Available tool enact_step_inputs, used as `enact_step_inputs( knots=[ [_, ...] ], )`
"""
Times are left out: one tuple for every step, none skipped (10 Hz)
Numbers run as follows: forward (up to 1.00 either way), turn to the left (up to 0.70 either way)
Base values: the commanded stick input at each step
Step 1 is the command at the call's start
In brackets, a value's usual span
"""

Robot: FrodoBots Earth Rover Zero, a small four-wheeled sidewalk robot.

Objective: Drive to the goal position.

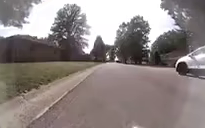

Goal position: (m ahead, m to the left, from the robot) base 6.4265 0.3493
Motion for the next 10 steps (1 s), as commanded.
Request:
enact_step_inputs(
  knots=[
    [1.00,0.00],
    [1.00,0.00],
    [1.00,0.00],
    [1.00,0.00],
    [1.00,0.00],
    [1.00,0.00],
    [1.00,0.00],
    [1.00,0.00],
    [1.00,0.00],
    [1.00,0.00]
  ],
)
